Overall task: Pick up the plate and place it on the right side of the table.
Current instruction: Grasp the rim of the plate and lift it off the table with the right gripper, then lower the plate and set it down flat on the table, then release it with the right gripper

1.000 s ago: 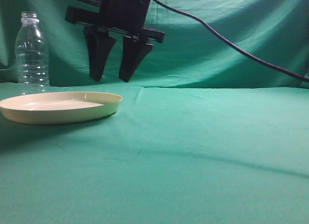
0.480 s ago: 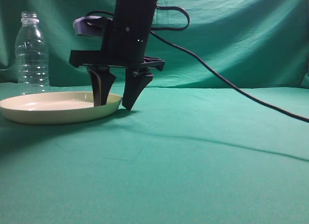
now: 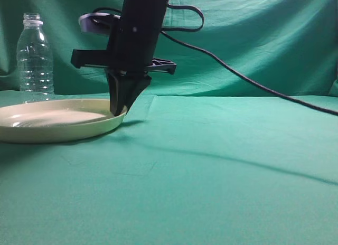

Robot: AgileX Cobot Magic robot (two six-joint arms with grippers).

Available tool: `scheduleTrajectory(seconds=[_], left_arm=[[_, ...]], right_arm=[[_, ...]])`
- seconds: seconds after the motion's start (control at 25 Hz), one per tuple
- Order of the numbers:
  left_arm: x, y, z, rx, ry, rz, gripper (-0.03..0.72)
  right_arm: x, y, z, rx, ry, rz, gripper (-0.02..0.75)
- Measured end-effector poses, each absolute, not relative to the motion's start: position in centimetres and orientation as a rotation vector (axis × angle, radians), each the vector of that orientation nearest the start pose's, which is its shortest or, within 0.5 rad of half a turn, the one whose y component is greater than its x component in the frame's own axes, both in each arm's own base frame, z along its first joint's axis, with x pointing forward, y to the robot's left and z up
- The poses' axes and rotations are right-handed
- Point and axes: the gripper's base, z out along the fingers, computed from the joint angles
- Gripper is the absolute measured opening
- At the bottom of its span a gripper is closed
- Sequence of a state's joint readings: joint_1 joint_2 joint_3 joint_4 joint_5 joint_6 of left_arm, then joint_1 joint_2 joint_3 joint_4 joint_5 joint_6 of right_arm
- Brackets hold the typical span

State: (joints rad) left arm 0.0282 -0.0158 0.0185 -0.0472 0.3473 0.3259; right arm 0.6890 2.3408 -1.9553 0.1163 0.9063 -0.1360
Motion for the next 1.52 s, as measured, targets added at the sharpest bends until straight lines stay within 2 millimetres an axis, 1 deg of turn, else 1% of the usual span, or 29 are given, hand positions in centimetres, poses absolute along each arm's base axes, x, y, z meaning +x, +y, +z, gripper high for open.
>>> scheduleTrajectory(seconds=[0.04,0.08,0.12,0.16,0.24,0.32,0.4,0.48,0.52,0.56,0.64,0.68,0.72,0.8,0.88,0.96,1.08,1.2,1.32,1.52], left_arm=[[5.3,0.0,17.7,0.243,1.822,0.203,0.0],[5.3,0.0,17.7,0.243,1.822,0.203,0.0],[5.3,0.0,17.7,0.243,1.822,0.203,0.0],[5.3,0.0,17.7,0.243,1.822,0.203,0.0],[5.3,0.0,17.7,0.243,1.822,0.203,0.0],[5.3,0.0,17.7,0.243,1.822,0.203,0.0],[5.3,0.0,17.7,0.243,1.822,0.203,0.0],[5.3,0.0,17.7,0.243,1.822,0.203,0.0],[5.3,0.0,17.7,0.243,1.822,0.203,0.0],[5.3,0.0,17.7,0.243,1.822,0.203,0.0],[5.3,0.0,17.7,0.243,1.822,0.203,0.0],[5.3,0.0,17.7,0.243,1.822,0.203,0.0],[5.3,0.0,17.7,0.243,1.822,0.203,0.0],[5.3,0.0,17.7,0.243,1.822,0.203,0.0],[5.3,0.0,17.7,0.243,1.822,0.203,0.0],[5.3,0.0,17.7,0.243,1.822,0.203,0.0],[5.3,0.0,17.7,0.243,1.822,0.203,0.0],[5.3,0.0,17.7,0.243,1.822,0.203,0.0],[5.3,0.0,17.7,0.243,1.822,0.203,0.0],[5.3,0.0,17.7,0.243,1.822,0.203,0.0]], right_arm=[[38.4,32.8,16.5,-1.034,2.59,0.294,0.078],[38.4,32.8,16.7,-1.035,2.591,0.289,0.078],[38.5,32.7,17.0,-1.029,2.598,0.275,0.038],[38.5,32.6,17.8,-1.019,2.601,0.258,0.0],[38.6,32.1,19.8,-1.021,2.598,0.214,0.0],[38.4,31.1,22.6,-1.015,2.598,0.192,0.0],[38.1,29.3,25.9,-0.986,2.603,0.178,0.0],[38.1,26.8,28.8,-0.929,2.609,0.162,0.0],[38.3,25.2,30.2,-0.885,2.606,0.152,0.0],[38.5,23.7,31.0,-0.845,2.611,0.147,0.0],[38.6,19.8,32.3,-0.74,2.635,0.123,0.0],[38.5,18.0,32.4,-0.696,2.659,0.108,0.0],[38.2,15.9,32.0,-0.646,2.702,0.087,0.0],[37.6,11.8,32.1,-0.53,2.741,0.055,0.0],[36.5,8.2,30.7,-0.419,2.789,0.028,0.0],[35.5,4.6,30.1,-0.288,2.794,0.007,0.0],[34.2,0.4,28.0,-0.126,2.803,-0.02,0.0],[33.4,-1.7,25.3,-0.02,2.814,0.006,0.0],[33.2,-1.7,23.2,-0.027,2.781,0.03,0.0],[34.4,-1.8,20.6,-0.017,2.779,0.037,0.0]])
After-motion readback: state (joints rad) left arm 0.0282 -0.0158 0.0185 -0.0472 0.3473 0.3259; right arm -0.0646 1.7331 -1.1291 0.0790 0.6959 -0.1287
